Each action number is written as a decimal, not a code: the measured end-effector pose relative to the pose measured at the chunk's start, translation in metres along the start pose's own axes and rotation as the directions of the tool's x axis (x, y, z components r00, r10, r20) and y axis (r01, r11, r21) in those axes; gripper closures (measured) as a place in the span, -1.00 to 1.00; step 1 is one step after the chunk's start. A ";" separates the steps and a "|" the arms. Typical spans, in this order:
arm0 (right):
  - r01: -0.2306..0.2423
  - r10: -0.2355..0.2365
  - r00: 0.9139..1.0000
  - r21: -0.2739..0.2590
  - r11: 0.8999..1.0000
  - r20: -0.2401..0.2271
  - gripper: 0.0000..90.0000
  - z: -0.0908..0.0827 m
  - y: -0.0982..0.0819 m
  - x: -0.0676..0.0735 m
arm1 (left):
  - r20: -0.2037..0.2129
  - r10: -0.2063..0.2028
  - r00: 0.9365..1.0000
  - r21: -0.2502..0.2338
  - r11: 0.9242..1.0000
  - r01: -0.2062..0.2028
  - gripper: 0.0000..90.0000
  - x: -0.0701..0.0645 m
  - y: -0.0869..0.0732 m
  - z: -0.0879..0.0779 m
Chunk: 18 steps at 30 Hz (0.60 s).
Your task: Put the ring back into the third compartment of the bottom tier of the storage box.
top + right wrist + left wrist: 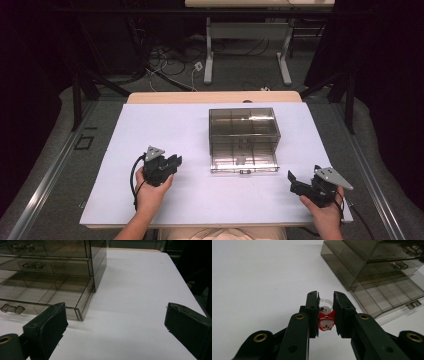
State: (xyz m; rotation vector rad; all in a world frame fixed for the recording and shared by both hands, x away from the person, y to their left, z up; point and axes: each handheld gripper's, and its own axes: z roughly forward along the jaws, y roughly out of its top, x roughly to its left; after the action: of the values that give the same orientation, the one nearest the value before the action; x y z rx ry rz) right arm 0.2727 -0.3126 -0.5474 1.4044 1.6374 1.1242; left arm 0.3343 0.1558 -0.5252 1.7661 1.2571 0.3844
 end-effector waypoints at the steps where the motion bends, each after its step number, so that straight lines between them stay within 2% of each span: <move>1: -0.002 0.002 1.000 0.000 1.000 0.002 -0.91 0.000 0.000 0.000 | 0.003 0.004 1.000 -0.002 1.000 -0.004 0.66 -0.001 0.001 0.001; 12: -0.001 0.001 1.000 0.002 1.000 0.004 -0.91 0.000 0.000 0.000 | 0.039 0.009 0.999 -0.009 1.000 -0.009 0.66 -0.013 0.014 0.007; 18: 0.002 -0.002 1.000 0.010 1.000 -0.004 -0.90 0.000 0.000 0.000 | 0.056 0.035 0.998 -0.004 0.999 -0.034 0.66 -0.022 0.025 0.010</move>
State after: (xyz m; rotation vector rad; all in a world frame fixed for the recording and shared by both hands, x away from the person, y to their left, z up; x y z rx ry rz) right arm 0.2730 -0.3123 -0.5474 1.4080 1.6491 1.1194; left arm 0.3457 0.1300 -0.5054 1.7861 1.1877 0.3542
